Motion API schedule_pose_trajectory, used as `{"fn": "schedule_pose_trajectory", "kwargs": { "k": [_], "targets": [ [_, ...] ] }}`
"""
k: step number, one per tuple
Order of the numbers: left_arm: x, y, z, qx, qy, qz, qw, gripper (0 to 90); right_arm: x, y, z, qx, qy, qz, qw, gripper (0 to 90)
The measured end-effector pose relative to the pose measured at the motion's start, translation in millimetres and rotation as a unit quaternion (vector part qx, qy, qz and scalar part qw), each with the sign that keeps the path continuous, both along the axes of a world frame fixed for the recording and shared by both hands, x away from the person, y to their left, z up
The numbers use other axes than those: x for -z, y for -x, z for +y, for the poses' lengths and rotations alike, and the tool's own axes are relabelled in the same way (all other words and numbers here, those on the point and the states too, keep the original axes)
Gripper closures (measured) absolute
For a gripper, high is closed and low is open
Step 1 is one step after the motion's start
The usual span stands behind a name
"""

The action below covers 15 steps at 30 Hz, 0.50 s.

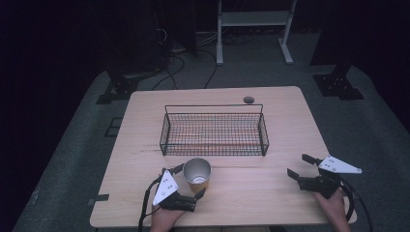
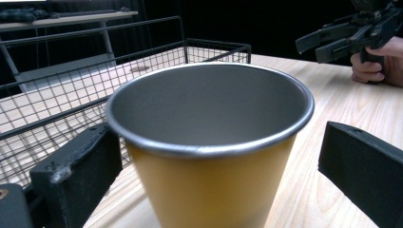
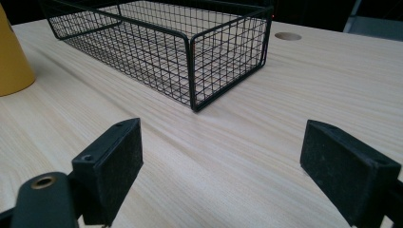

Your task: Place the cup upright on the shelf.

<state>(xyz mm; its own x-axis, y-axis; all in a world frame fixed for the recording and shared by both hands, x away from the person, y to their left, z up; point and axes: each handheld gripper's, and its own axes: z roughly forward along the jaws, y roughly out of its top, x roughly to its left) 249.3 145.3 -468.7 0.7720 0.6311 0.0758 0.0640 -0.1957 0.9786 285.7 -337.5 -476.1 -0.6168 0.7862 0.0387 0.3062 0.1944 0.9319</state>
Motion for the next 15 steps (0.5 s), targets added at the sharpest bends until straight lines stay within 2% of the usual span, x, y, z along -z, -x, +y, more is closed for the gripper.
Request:
{"fn": "schedule_pose_trajectory", "kwargs": {
  "k": [2,9,11,15],
  "targets": [
    [1.1,-2.6,-6.2,-0.006,-0.01,-0.002,0.9999,0.0,0.0,0.0,0.0,-0.001,0.001,-0.001,1.0,13.1],
    [1.5,-9.4,-11.0,-0.008,-0.007,0.002,0.9999,0.0,0.0,0.0,-0.2,-0.001,0.0,-0.001,1.0,13.1],
    [1.4,-13.4,-12.4,-0.019,-0.005,0.013,0.9997,0.0,0.0,0.1,0.3,-0.001,0.001,0.0,1.0,13.1],
    [-0.1,-15.9,-15.7,-0.023,-0.006,0.013,0.9996,0.5,0.0,0.0,0.0,-0.002,0.0,-0.001,1.0,13.1]
  ]
}}
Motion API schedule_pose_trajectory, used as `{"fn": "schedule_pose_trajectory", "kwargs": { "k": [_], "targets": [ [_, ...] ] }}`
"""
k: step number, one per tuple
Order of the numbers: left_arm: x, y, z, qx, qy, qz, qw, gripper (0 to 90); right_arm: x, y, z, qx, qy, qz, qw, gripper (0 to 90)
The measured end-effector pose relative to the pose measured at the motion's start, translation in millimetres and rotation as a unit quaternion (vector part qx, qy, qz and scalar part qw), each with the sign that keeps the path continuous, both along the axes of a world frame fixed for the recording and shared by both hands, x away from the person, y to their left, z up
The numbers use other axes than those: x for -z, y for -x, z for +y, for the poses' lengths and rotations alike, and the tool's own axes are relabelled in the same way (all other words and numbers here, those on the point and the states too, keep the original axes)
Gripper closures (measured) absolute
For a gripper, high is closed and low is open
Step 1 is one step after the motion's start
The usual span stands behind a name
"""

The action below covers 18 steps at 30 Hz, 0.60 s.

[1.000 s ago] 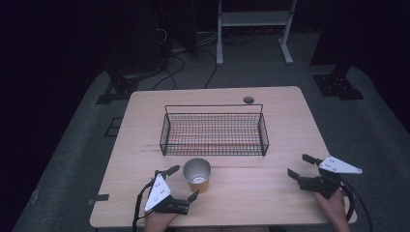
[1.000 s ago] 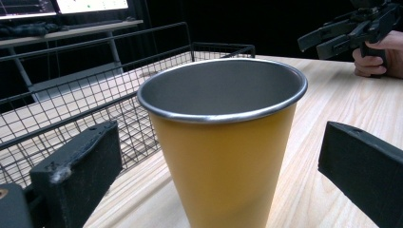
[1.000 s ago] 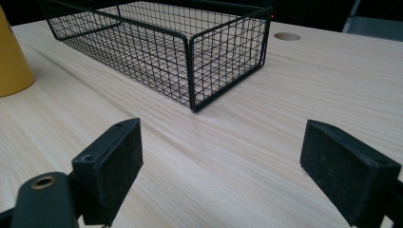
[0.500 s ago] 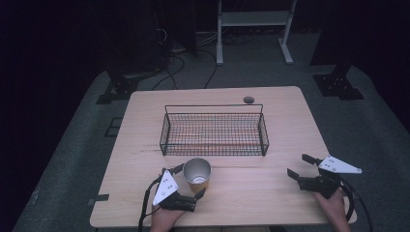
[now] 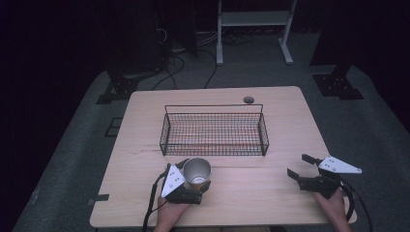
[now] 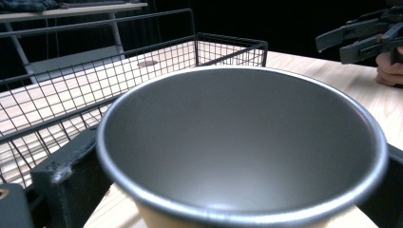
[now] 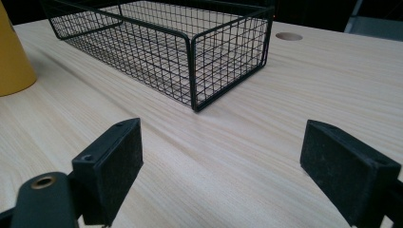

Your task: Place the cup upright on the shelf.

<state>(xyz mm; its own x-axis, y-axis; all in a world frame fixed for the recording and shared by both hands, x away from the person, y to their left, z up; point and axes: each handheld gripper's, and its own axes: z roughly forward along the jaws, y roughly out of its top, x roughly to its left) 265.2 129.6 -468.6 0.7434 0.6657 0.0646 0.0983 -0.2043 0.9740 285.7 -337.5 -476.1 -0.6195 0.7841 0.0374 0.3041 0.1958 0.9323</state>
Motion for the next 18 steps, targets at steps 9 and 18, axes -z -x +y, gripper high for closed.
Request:
{"fn": "schedule_pose_trajectory", "kwargs": {
  "k": [9,18],
  "targets": [
    [-4.1,-1.3,-2.4,0.0,0.0,0.002,1.0,11.7,0.0,0.1,0.6,-0.002,0.003,-0.001,1.0,13.1],
    [-18.2,-3.0,-3.4,0.015,0.02,0.006,0.9997,12.0,0.0,0.1,0.7,-0.001,0.002,0.0,1.0,13.2]
  ]
}}
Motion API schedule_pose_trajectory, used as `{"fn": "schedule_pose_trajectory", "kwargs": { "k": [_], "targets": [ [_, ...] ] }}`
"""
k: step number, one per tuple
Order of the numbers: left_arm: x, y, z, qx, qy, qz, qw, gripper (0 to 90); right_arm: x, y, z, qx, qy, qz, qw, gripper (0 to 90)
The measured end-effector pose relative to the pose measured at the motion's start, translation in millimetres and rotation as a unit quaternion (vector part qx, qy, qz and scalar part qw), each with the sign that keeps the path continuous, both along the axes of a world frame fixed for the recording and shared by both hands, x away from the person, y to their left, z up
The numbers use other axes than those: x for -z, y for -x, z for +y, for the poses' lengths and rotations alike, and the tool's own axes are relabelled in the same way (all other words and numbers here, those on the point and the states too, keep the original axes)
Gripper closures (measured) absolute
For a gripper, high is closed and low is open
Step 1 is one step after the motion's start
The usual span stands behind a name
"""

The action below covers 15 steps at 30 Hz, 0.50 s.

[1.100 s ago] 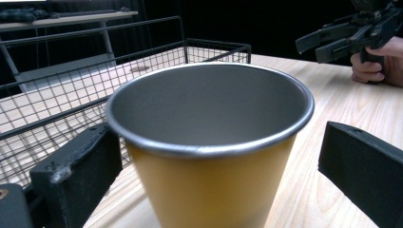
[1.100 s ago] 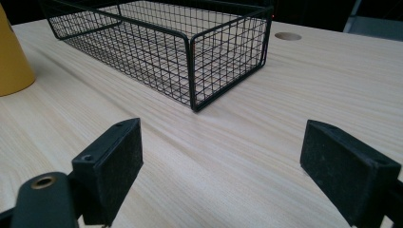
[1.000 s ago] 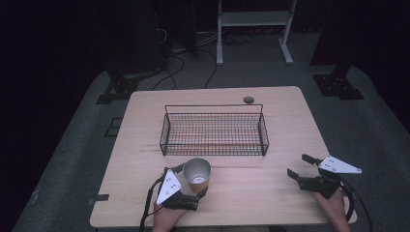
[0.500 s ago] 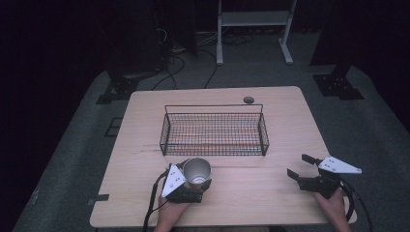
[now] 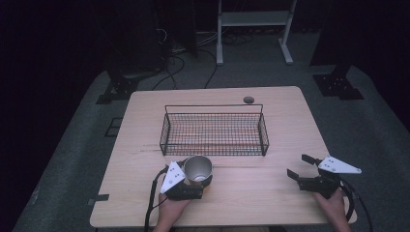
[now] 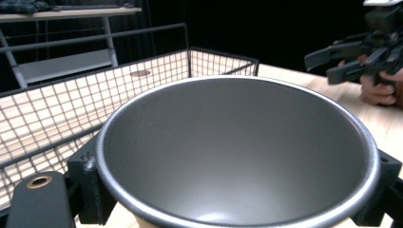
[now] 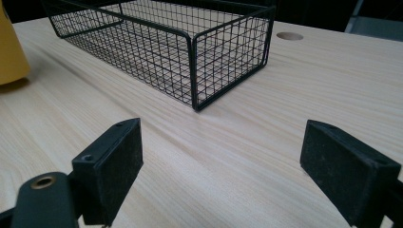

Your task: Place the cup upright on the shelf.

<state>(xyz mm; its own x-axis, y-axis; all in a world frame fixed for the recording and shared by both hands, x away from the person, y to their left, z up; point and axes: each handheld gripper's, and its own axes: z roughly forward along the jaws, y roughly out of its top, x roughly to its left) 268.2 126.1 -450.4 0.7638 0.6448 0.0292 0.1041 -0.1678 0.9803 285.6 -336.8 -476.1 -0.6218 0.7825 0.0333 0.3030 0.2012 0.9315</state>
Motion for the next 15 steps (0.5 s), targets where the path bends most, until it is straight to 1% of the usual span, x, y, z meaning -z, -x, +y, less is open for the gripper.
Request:
{"fn": "schedule_pose_trajectory", "kwargs": {
  "k": [1,2,3,4,5,6,7,8,9,10,11,13,15],
  "targets": [
    [0.0,0.0,0.0,0.0,0.0,0.0,1.0,12.0,0.0,0.0,0.0,0.0,0.0,0.0,1.0,13.2],
    [-5.5,-0.7,-1.0,0.003,-0.003,-0.009,1.0,12.0,0.0,0.0,-0.3,0.0,-0.001,0.0,1.0,13.1],
    [-5.5,-0.7,-1.0,0.003,-0.003,-0.009,1.0,12.1,0.0,0.0,-0.2,-0.001,-0.001,0.0,1.0,13.1],
    [-10.7,-3.1,-1.5,0.007,-0.002,-0.013,0.9999,12.1,0.0,0.1,0.0,-0.001,0.0,-0.001,1.0,13.1],
    [-10.7,-3.1,-1.5,0.007,-0.002,-0.013,0.9999,12.0,0.0,0.1,0.0,-0.001,0.0,-0.001,1.0,13.1],
    [-15.6,-5.3,-1.9,0.008,0.005,-0.013,0.9999,12.1,0.1,0.0,0.2,-0.001,0.001,-0.001,1.0,13.2],
    [-15.6,-5.3,-1.9,0.008,0.005,-0.013,0.9999,12.1,0.1,0.0,0.2,-0.001,0.001,-0.001,1.0,13.2],
    [-20.9,-8.1,-2.2,0.012,0.008,-0.015,0.9998,12.1,0.0,-0.1,-0.2,0.0,-0.001,0.0,1.0,13.1],
    [-20.9,-8.1,-2.2,0.012,0.008,-0.015,0.9998,12.1,0.0,-0.1,-0.2,0.0,-0.001,0.0,1.0,13.1],
    [-26.2,-10.8,-3.3,0.014,0.007,-0.022,0.9996,12.1,0.0,0.0,-0.4,0.0,-0.001,0.0,1.0,13.1],
    [-26.2,-10.8,-3.3,0.014,0.007,-0.022,0.9996,12.1,0.0,0.0,-0.2,0.0,0.0,0.0,1.0,13.1],
    [-32.0,-14.6,-4.2,0.017,0.006,-0.026,0.9995,12.1,0.0,0.0,0.1,0.0,0.001,-0.001,1.0,13.2],
    [-37.0,-17.5,-5.2,0.021,0.009,-0.028,0.9994,12.1,0.0,-0.1,0.2,0.0,0.001,0.0,1.0,13.3]
  ]
}}
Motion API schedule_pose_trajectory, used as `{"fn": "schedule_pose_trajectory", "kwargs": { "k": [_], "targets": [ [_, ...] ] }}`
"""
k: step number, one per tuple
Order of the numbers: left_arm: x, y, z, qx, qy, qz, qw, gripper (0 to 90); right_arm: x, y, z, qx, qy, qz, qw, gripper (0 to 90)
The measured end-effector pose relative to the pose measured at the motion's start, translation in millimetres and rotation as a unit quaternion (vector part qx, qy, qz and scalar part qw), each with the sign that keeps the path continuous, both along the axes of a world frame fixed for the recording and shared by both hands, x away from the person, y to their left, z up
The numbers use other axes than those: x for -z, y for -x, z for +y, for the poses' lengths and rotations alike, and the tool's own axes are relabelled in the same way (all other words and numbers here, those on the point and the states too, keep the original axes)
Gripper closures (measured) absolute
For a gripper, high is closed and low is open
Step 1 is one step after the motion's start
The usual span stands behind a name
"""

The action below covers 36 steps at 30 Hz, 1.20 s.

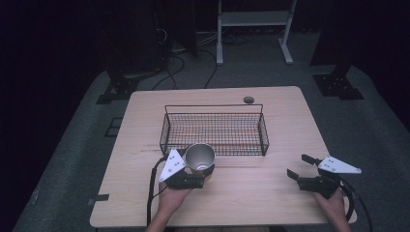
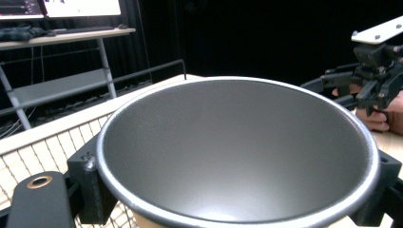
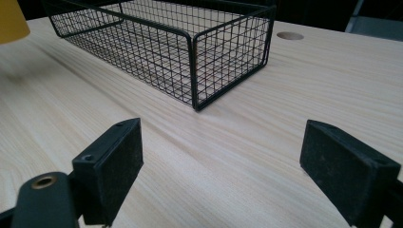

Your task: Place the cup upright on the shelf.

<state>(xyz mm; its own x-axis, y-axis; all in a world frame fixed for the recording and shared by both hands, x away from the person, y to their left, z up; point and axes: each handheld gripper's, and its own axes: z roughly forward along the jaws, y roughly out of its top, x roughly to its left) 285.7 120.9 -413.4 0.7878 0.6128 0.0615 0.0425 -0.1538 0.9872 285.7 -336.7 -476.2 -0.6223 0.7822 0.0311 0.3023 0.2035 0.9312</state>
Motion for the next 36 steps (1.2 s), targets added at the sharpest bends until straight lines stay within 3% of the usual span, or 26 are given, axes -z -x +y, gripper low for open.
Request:
{"fn": "schedule_pose_trajectory", "kwargs": {
  "k": [4,15,24,29,36],
  "targets": [
    [-8.5,-7.5,-2.1,0.01,-0.004,-0.007,0.9999,12.1,-0.1,0.1,-0.4,0.0,-0.002,0.0,1.0,13.2],
    [-28.5,-35.8,-0.3,0.034,0.021,0.0,0.9992,12.1,-0.2,0.1,-0.8,0.0,-0.003,0.001,1.0,13.2],
    [-45.2,-60.4,-3.0,0.046,0.019,0.0,0.9988,12.2,-0.2,0.1,-0.9,0.0,-0.004,0.001,1.0,13.2],
    [-53.9,-80.3,-2.1,0.05,0.037,0.005,0.998,12.2,-0.1,0.1,-1.0,0.0,-0.006,0.001,1.0,13.2],
    [-58.1,-97.2,-0.6,0.063,0.052,0.012,0.9966,12.2,-0.1,-0.1,-1.1,-0.001,-0.006,0.001,1.0,13.2]
  ]
}}
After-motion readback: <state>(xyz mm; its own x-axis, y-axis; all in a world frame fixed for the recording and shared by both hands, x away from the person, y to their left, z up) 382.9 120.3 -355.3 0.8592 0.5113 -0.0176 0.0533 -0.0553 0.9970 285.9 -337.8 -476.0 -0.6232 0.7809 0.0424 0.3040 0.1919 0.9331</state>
